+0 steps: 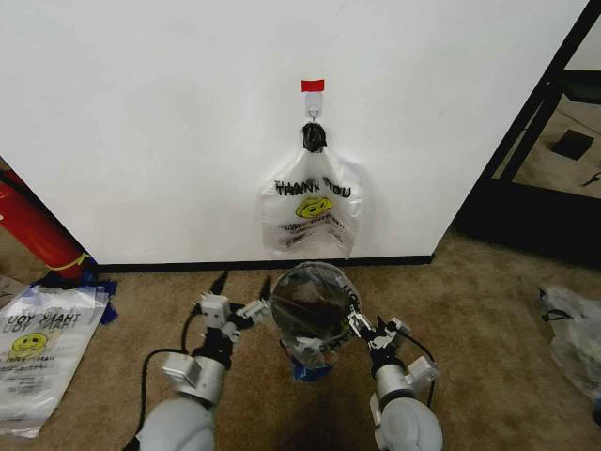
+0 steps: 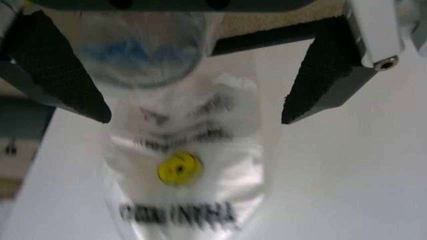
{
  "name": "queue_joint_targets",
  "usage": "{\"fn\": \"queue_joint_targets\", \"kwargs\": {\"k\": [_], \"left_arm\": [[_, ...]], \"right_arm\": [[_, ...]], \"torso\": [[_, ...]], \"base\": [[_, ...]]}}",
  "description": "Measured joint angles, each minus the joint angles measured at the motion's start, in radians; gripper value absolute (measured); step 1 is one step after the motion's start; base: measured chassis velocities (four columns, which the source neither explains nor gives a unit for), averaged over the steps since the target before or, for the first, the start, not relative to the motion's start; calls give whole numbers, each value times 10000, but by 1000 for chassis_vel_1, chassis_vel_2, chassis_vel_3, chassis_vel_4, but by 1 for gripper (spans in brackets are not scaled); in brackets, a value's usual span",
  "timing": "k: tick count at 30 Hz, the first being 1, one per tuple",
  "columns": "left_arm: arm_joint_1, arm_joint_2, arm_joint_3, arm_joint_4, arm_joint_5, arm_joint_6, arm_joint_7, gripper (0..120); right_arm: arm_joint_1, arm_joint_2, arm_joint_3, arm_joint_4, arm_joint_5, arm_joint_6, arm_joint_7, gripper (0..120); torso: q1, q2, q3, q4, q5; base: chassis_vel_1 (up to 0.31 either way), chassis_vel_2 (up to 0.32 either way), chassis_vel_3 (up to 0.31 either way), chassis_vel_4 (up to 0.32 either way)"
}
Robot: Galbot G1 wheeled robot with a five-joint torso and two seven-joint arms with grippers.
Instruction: Pick up the garbage bag from the wall and place it over the trash bin.
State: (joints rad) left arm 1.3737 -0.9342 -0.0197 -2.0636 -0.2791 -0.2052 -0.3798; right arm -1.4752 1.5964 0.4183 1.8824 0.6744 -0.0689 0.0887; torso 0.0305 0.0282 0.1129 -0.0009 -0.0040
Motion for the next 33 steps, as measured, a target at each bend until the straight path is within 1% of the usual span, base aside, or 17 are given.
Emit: {"fn": "queue_joint_targets", "kwargs": {"k": [2,4,5,6,7,8,10,14,15,21,28,33], "left_arm": [[-278,14,383,451,637,-56,2,100],[-379,23,501,568,808,-56,2,100],[-604,28,735,818,1157,-56,16,100],[-706,29,835,941,1299,-57,20,100],[-935,22,1009,1300,1505,-50,74,100],[-935,22,1009,1300,1505,-50,74,100],[-1107,-13,1094,1631,1621,-50,115,100],[-1202,-35,1198,2252,1741,-122,190,100],[-1202,-35,1198,2252,1741,-122,190,100],[-1272,-182,1264,2892,1769,-293,223,100],[-1272,-279,1172,2974,1559,-325,216,100],[-1146,-248,1139,2585,1382,-211,207,100]], "right_arm": [[-34,-20,-3,94,29,-1,-1,100],[-43,-25,-3,117,34,-1,-1,100],[-71,-46,9,166,41,-2,-1,100],[-85,-57,24,185,46,-2,-1,100],[-104,-78,45,209,77,-3,-2,100],[-104,-78,45,209,77,-3,-2,100],[-117,-89,76,237,132,-4,-2,100],[-132,-129,124,326,279,-35,0,100],[-132,-129,124,326,279,-35,0,100],[-130,-260,203,428,574,-97,48,100],[-258,-335,251,726,965,-321,0,100],[-552,-403,138,1154,1032,-412,-559,100]], "torso": [[0,0,0,1,1],[0,0,0,0,1],[0,0,0,-4,0],[0,0,0,1,1],[0,0,0,0,3],[0,0,0,0,3],[0,0,0,-3,-1],[0,0,0,0,1],[0,0,0,0,1],[0,0,0,0,2],[0,0,0,0,1],[0,0,0,0,2]], "base": [[0,0,0,0],[0,0,0,0],[0,0,0,0],[0,0,0,0],[0,0,0,0],[0,0,0,0],[0,0,0,0],[0,0,0,0],[0,0,0,0],[0,0,0,0],[0,0,0,0],[0,0,0,0]]}}
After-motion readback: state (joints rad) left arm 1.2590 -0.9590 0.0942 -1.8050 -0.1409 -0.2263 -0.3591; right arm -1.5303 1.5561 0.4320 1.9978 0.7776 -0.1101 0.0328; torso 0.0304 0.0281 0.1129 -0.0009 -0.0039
